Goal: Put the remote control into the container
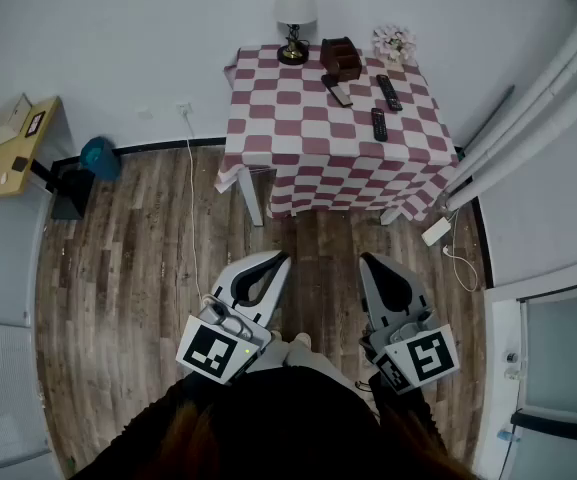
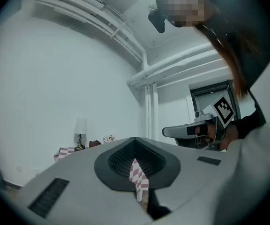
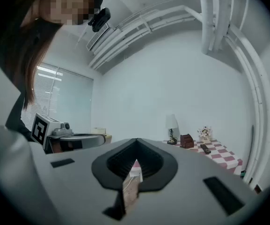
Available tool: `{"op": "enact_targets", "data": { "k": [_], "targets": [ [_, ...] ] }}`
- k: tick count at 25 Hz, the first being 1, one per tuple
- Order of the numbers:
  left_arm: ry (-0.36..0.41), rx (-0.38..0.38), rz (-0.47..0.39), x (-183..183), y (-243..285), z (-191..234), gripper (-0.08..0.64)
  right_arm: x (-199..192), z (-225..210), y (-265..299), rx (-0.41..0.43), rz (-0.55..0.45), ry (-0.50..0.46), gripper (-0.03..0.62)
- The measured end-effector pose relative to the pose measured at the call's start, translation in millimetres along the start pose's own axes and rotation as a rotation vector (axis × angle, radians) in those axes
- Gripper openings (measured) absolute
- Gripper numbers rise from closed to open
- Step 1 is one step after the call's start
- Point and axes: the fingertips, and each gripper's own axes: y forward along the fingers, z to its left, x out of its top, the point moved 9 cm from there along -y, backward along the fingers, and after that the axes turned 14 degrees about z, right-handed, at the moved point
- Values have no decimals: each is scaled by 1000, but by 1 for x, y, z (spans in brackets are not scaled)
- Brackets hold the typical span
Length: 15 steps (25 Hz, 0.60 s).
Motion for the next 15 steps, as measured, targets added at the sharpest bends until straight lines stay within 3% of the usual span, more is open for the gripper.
{"op": "enact_targets", "data": {
  "k": [15],
  "targets": [
    [4, 8, -1, 4, 9, -1, 8, 9, -10, -1, 6, -41, 19, 14]
  ]
}}
